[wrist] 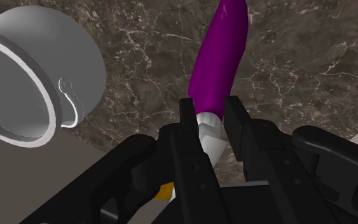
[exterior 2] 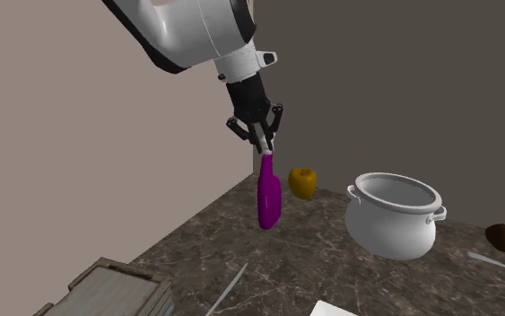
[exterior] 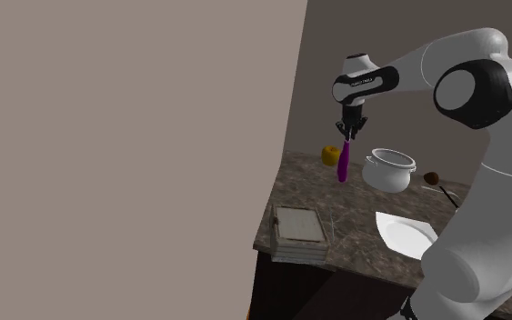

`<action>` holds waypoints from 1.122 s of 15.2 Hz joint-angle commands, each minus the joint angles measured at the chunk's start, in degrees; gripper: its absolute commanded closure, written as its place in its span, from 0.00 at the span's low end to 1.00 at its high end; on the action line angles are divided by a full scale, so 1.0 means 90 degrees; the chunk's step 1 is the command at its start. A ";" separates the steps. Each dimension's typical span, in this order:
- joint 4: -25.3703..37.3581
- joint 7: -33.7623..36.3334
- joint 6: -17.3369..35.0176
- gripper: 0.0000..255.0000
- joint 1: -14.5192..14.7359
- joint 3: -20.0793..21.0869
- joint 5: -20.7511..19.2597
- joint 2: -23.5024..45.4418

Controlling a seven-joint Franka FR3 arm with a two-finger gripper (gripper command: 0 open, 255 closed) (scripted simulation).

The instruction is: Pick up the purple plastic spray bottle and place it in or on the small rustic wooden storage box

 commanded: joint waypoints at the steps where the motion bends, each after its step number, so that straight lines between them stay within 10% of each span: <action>1: 0.0147 -0.0052 -0.0152 1.00 -0.0002 -0.0001 0.0017 -0.0012; 12: 0.0977 -0.0284 -0.0980 1.00 0.0011 0.0010 0.0093 -0.0039; 17: 0.0171 0.0327 -0.1249 1.00 0.0372 0.0284 -0.0148 -0.0938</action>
